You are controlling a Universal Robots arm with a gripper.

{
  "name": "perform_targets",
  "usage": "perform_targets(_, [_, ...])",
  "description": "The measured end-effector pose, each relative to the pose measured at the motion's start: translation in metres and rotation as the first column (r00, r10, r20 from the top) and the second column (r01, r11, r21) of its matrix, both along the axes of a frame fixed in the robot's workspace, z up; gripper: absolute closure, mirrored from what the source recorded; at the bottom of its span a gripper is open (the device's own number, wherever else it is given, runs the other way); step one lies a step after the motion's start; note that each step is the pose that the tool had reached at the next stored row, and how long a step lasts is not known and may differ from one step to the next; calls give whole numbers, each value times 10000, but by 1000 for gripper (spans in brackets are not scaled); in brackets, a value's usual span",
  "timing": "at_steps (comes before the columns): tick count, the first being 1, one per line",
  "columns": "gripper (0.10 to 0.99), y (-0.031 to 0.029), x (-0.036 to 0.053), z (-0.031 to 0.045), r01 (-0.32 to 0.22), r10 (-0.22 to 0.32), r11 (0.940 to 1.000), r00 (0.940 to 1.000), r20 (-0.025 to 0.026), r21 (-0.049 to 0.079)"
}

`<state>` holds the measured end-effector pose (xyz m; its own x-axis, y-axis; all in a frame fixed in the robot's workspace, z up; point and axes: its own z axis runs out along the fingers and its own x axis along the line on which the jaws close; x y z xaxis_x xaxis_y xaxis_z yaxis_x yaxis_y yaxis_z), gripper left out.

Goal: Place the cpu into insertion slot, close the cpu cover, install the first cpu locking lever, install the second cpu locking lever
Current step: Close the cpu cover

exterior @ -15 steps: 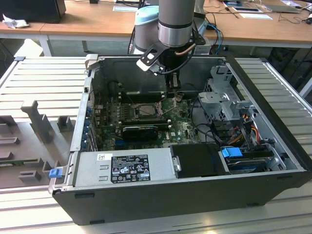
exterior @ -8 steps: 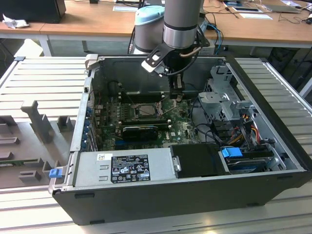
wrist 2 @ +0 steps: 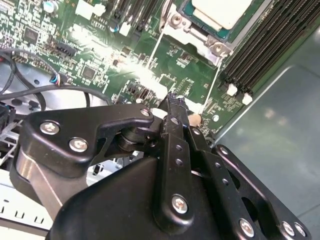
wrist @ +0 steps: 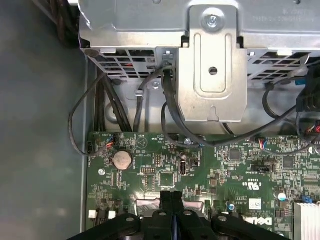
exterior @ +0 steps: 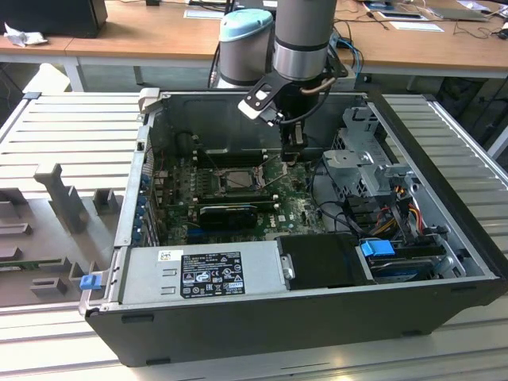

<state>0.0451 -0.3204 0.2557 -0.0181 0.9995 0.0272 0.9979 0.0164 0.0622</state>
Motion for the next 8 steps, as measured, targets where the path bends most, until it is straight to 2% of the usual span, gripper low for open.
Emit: perform_targets(8, [980, 0, 149, -17, -131, 131, 9999, 9999, -22, -2])
